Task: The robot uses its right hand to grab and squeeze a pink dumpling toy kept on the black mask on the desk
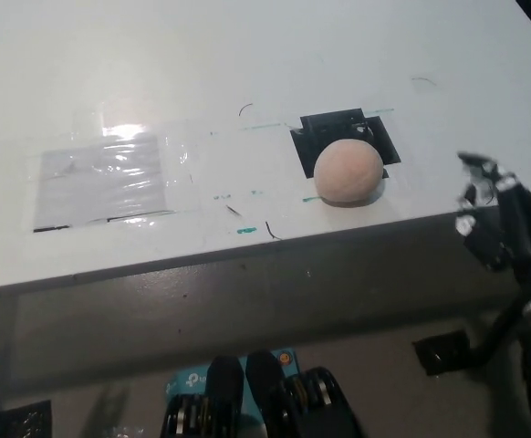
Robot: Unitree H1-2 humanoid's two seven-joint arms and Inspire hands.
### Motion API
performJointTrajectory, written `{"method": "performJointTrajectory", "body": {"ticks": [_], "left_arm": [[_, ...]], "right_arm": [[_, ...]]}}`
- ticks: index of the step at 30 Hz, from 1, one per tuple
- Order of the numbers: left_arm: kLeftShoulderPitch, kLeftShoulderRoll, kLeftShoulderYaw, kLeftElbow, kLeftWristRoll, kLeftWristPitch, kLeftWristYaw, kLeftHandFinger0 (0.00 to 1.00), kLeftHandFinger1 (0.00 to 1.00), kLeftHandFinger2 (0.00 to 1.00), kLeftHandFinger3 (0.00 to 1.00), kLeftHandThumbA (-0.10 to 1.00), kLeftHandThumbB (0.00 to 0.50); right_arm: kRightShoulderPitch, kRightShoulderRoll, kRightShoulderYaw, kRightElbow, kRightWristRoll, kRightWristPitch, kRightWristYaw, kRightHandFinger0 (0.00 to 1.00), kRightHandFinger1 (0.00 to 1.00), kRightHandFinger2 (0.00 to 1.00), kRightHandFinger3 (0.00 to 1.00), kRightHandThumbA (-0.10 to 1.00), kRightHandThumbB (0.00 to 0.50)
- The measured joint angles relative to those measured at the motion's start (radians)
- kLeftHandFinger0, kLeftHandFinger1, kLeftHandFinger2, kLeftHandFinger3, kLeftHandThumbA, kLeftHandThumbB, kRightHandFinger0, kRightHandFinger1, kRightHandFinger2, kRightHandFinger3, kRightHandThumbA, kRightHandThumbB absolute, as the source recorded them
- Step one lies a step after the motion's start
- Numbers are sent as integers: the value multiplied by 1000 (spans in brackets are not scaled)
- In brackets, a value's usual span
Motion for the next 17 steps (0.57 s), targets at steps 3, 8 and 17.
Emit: {"method": "performJointTrajectory", "body": {"ticks": [3, 8, 17], "left_arm": [[1, 0, 0, 0, 0, 0, 0, 665, 790, 886, 976, 1000, 102], [5, 0, 0, 0, 1, 0, 2, 660, 788, 880, 951, 1000, 99], [17, -3, 1, 3, -1, -3, 2, 739, 824, 905, 1000, 1000, 87]], "right_arm": [[8, 35, -59, 58, 55, -11, -6, 374, 449, 596, 760, -70, 123], [6, 87, -133, 133, 145, -11, -6, 297, 428, 601, 701, -84, 113], [-7, 126, -193, 175, 270, -8, 11, 256, 396, 582, 706, -50, 115]]}}
